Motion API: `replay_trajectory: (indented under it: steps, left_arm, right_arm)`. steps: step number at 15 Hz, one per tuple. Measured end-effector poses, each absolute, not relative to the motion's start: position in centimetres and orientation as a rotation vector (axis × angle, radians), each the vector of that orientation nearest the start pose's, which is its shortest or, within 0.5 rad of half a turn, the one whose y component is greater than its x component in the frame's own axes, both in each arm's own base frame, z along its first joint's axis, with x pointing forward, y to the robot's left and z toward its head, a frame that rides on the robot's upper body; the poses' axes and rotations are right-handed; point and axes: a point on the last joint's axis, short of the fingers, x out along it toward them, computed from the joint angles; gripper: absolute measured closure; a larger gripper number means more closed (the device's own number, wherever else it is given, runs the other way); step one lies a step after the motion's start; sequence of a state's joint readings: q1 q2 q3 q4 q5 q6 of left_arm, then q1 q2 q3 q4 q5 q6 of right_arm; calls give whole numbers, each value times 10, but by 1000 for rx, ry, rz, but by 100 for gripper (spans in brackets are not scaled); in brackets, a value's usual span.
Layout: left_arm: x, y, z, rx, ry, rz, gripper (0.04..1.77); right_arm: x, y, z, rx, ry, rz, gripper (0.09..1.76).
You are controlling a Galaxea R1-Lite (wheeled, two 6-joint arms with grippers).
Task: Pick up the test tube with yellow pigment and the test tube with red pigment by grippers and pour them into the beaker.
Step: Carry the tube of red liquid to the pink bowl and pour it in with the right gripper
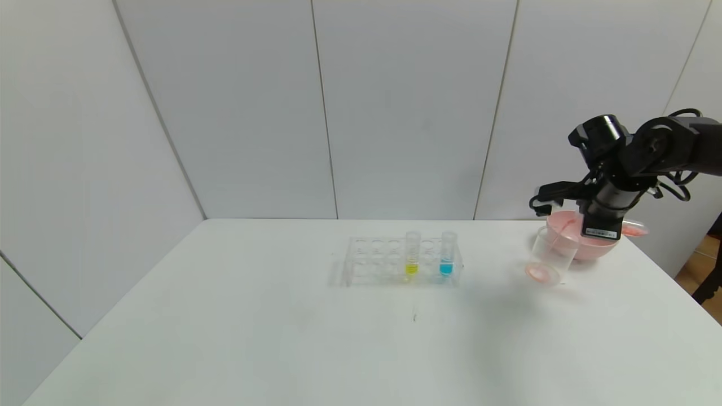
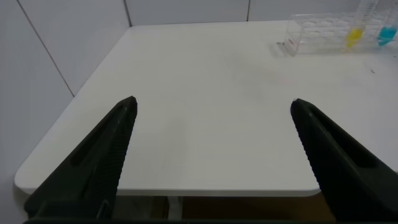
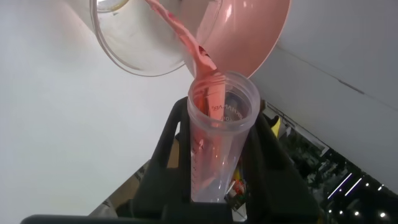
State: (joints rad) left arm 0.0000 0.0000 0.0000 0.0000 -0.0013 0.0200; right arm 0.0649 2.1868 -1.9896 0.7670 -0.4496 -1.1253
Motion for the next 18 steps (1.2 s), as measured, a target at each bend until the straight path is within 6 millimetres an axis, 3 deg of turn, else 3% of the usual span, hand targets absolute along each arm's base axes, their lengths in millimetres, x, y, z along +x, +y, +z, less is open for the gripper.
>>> replay_trajectory:
  steps: [18]
  left_arm:
    - [-23,0,76,20,0,-2,5]
  right_arm:
    - [415,20,205,-1380,1089,193,132]
